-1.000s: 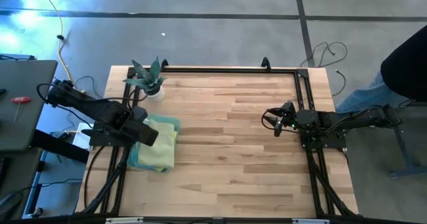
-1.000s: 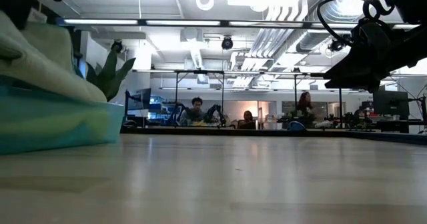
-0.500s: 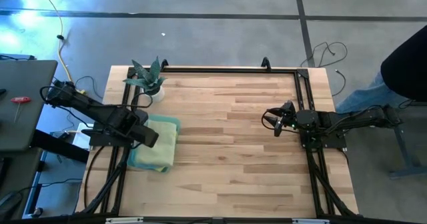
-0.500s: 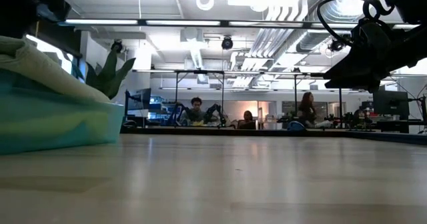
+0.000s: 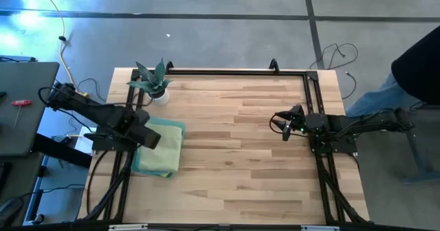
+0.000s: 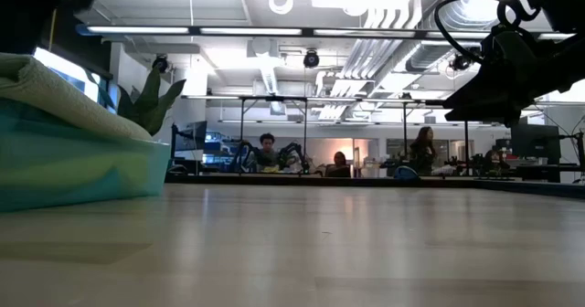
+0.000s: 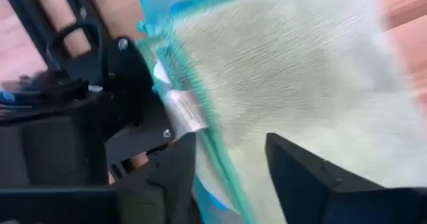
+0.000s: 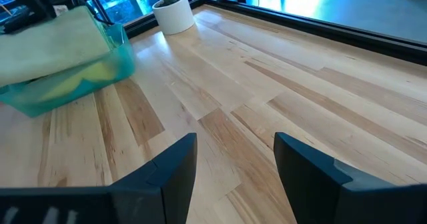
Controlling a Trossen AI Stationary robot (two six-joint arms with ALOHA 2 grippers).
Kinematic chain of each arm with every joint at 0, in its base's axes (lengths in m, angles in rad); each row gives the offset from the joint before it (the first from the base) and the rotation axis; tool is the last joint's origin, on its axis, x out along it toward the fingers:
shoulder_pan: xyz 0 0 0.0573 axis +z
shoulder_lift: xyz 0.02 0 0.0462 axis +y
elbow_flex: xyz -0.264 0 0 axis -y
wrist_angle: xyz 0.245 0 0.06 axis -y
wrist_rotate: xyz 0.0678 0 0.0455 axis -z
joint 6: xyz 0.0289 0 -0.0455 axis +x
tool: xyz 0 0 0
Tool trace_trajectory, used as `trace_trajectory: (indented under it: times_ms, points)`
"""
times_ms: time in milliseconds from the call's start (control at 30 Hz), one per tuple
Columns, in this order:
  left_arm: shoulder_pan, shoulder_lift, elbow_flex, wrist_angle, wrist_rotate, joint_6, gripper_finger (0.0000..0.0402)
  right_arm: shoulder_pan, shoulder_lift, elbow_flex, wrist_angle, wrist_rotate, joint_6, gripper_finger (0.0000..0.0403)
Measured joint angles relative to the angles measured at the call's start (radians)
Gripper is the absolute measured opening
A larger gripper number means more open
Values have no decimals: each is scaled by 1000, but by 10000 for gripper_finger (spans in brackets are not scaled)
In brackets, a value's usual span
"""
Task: Fold microfiber towels
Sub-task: Return to Home Position
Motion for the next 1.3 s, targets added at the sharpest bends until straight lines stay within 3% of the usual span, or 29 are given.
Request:
trace_trajectory:
  times_ms: [67,200,333,533,633,900,1300]
  points:
    - [0,-12,56,-13,-45,0,188,0,0,0,0,0,0,193]
    - [-9,-21,142,43,-230,52,210,0,0,0,0,0,0,193]
    - [-54,-19,172,188,-402,248,213,0,0,0,0,0,0,193]
    - [-160,-68,214,286,-741,551,211,0,0,0,0,0,0,193]
    - [-170,-107,213,333,-813,717,211,0,0,0,0,0,0,193]
    - [-115,-280,126,531,-800,984,212,0,0,0,0,0,0,193]
    - [56,-619,-305,1030,-638,1238,212,0,0,0,0,0,0,193]
